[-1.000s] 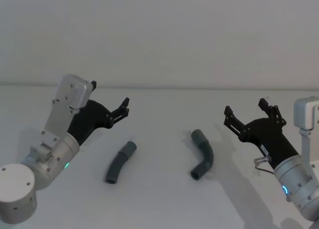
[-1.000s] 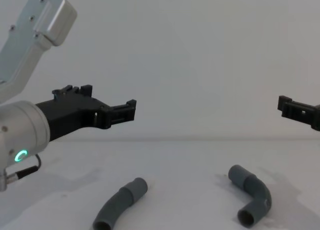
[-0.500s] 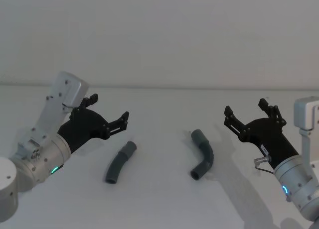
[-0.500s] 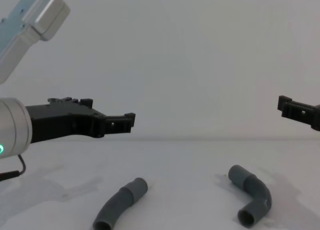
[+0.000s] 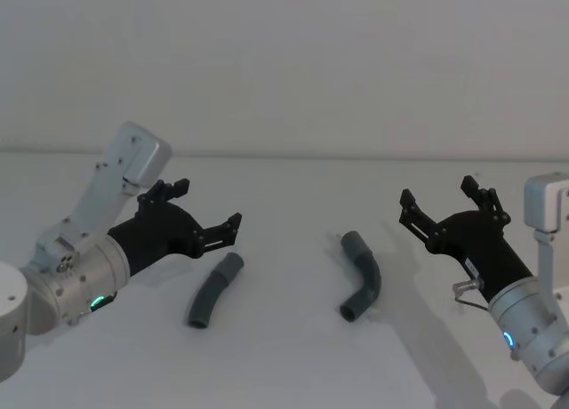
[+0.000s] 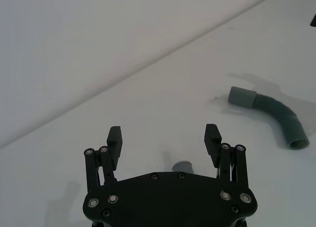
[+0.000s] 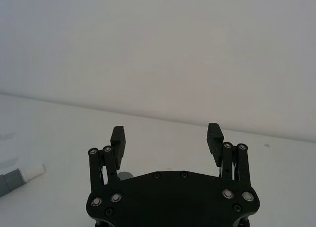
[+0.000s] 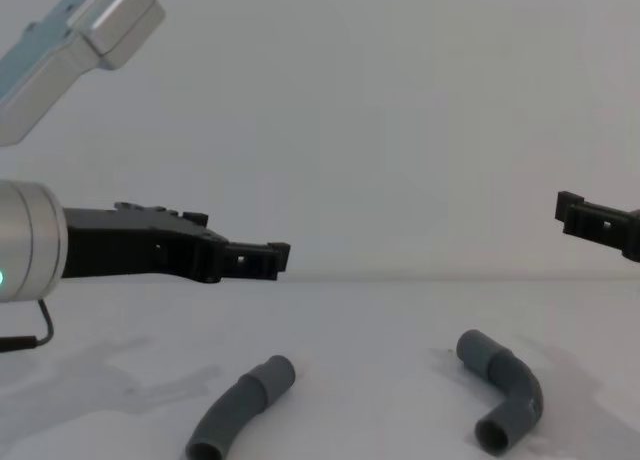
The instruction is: Use both hands to pick up one end of the pipe from the table, align the ends, and insert them.
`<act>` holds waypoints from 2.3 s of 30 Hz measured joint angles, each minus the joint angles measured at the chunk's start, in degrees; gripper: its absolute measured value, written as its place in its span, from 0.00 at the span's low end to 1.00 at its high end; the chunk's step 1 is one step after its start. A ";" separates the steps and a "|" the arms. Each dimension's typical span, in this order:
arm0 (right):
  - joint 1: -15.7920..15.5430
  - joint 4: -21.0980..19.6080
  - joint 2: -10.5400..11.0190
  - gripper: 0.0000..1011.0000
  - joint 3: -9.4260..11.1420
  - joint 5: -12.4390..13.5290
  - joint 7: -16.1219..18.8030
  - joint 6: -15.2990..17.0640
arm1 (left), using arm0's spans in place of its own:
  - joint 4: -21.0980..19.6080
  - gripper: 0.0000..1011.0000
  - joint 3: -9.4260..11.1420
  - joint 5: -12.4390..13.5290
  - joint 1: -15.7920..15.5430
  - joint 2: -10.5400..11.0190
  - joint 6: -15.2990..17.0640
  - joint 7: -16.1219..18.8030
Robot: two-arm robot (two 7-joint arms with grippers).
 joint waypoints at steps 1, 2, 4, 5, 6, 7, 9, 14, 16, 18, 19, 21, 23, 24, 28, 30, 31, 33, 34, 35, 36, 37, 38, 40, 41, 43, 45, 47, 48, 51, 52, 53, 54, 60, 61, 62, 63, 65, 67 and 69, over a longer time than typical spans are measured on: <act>0.00 0.00 0.00 0.99 0.00 0.00 0.00 0.00 | -0.13 0.99 0.02 -0.18 -0.12 0.01 0.60 -0.29; 0.00 0.00 0.00 0.99 0.00 0.00 0.00 0.00 | -0.21 0.99 0.02 -0.28 -0.18 0.01 0.88 -0.42; 0.00 0.00 0.00 0.99 0.00 0.00 0.00 0.00 | -0.34 0.99 0.02 -0.46 -0.23 0.01 1.45 -0.69; 0.00 0.00 0.00 0.99 0.00 0.00 0.00 0.00 | -0.42 0.99 0.02 -0.56 -0.24 0.01 1.72 -0.80; 0.00 0.00 0.00 0.99 0.00 0.00 0.00 0.00 | -0.62 0.99 0.00 -0.78 -0.23 0.01 2.41 -1.02; 0.00 0.00 0.00 0.99 0.00 0.00 0.00 0.00 | -0.71 0.99 -0.03 -0.87 -0.20 0.01 2.67 -1.08; 0.00 0.00 0.00 0.99 0.00 0.00 0.00 0.00 | -1.13 0.99 -0.16 -1.19 0.09 -0.03 3.52 -1.19; 0.00 0.00 0.00 0.99 0.00 0.00 0.00 0.00 | -2.10 0.99 -0.54 -1.64 1.12 -0.10 4.86 -1.16; 0.00 0.00 0.00 0.99 0.00 0.00 0.00 0.00 | -2.69 0.99 -0.77 -1.80 1.80 -0.17 5.48 -0.98; 0.00 0.00 0.00 0.99 0.00 0.00 0.00 0.00 | -3.15 0.99 -0.95 -1.92 2.39 -0.21 6.02 -0.71; 0.00 0.00 0.00 0.99 0.00 0.00 0.00 0.00 | -3.30 0.99 -1.02 -1.94 2.58 -0.22 6.17 -0.64; 0.00 0.00 0.00 0.99 0.00 0.00 0.00 0.00 | -3.70 0.99 -1.16 -1.97 3.11 -0.25 6.66 -0.43; 0.00 0.00 0.00 0.99 0.00 0.00 0.00 0.00 | -3.89 0.99 -1.22 -1.98 3.36 -0.26 7.00 -0.31; 0.00 0.00 0.00 0.99 0.00 0.00 0.00 0.00 | -4.09 0.99 -1.25 -1.97 3.59 -0.26 7.28 -0.22; 0.00 0.00 0.00 0.99 0.00 0.00 0.00 0.00 | -4.41 0.99 -1.26 -1.80 3.97 -0.21 8.07 -0.07; 0.00 0.00 0.00 0.99 0.00 0.00 0.00 0.00 | -4.48 0.99 -1.24 -1.69 4.03 -0.18 8.35 -0.04; 0.00 0.00 0.00 0.99 0.00 0.00 0.00 0.00 | -4.49 0.99 -1.19 -1.57 4.07 -0.16 8.71 -0.04; 0.00 0.00 0.00 0.99 0.00 0.00 0.00 0.00 | -4.49 0.99 -1.13 -1.45 4.07 -0.14 9.02 -0.04; 0.00 0.00 0.00 0.99 0.00 0.00 0.00 0.00 | -4.49 0.99 -1.07 -1.40 4.06 -0.14 9.17 -0.05; 0.00 0.00 0.00 0.99 0.00 0.00 0.00 0.00 | -4.49 0.99 -0.99 -1.30 4.03 -0.13 9.47 -0.09; 0.00 0.00 0.00 0.99 0.00 0.00 0.00 0.00 | -4.47 0.99 -0.95 -1.25 4.00 -0.13 9.61 -0.13; 0.00 0.00 0.00 0.99 0.00 0.00 0.00 0.00 | -4.44 0.99 -0.92 -1.20 3.96 -0.13 9.74 -0.17; 0.01 0.00 0.00 0.99 0.00 0.00 0.00 0.00 | -4.34 0.99 -0.84 -1.15 3.93 -0.14 9.90 -0.21; 0.00 0.00 0.00 0.99 0.00 0.00 0.00 0.00 | -4.08 0.99 -0.73 -1.03 3.83 -0.20 10.26 -0.37; 0.00 0.00 0.00 0.99 0.00 0.00 0.00 0.00 | -4.01 0.99 -0.71 -0.99 3.79 -0.21 10.36 -0.42; 0.00 0.00 0.00 0.99 0.00 0.00 0.00 0.00 | -3.58 0.99 -0.55 -0.87 3.63 -0.33 10.65 -0.61; 0.00 0.00 0.00 0.99 0.00 0.00 0.00 0.00 | -3.20 0.99 -0.44 -0.75 3.44 -0.47 10.90 -0.78; 0.00 0.00 0.00 0.99 0.00 0.00 0.00 0.00 | -2.85 0.99 -0.35 -0.68 3.26 -0.59 11.06 -0.91; 0.00 0.00 0.00 0.99 0.00 0.00 0.00 0.00 | -2.55 0.99 -0.29 -0.60 3.09 -0.71 11.20 -1.05; 0.00 0.00 0.00 0.99 0.00 0.00 0.00 0.00 | -1.90 0.99 -0.15 -0.46 2.69 -0.94 11.38 -1.32; 0.00 0.00 0.00 0.99 0.00 0.00 0.00 0.00 | -1.70 0.99 -0.11 -0.43 2.56 -1.02 11.43 -1.40; 0.00 0.00 0.00 0.99 0.00 0.00 0.00 0.00 | -1.38 0.99 -0.04 -0.37 2.31 -1.14 11.52 -1.58; 0.00 0.00 0.00 0.99 0.00 0.00 0.00 0.00 | -1.38 0.99 -0.04 -0.37 2.31 -1.14 11.52 -1.58; 0.00 0.00 0.00 0.99 0.00 0.00 0.00 0.00 | 0.00 0.99 0.35 -0.09 1.45 -1.55 11.76 -2.36; 0.00 0.00 0.00 0.99 0.00 0.00 0.00 0.00 | 0.32 0.99 0.47 -0.01 1.24 -1.62 11.81 -2.59; 0.00 0.00 0.00 0.99 0.00 0.00 0.00 0.00 | 0.46 0.99 0.54 0.02 1.14 -1.66 11.84 -2.71; 0.00 0.00 0.00 0.99 0.00 0.00 0.00 0.00 | 0.77 0.99 0.66 0.12 0.93 -1.71 11.93 -3.00; 0.00 0.00 0.00 0.99 0.00 0.00 0.00 0.00 | 1.04 0.99 0.79 0.18 0.70 -1.77 12.01 -3.22; 0.00 0.00 0.00 0.99 0.00 0.00 0.00 0.00 | 1.48 0.99 0.96 0.29 0.46 -1.88 12.14 -3.52; 0.00 0.00 0.00 0.99 0.00 0.00 0.00 0.00 | 1.94 0.99 1.11 0.42 0.24 -2.05 12.23 -3.74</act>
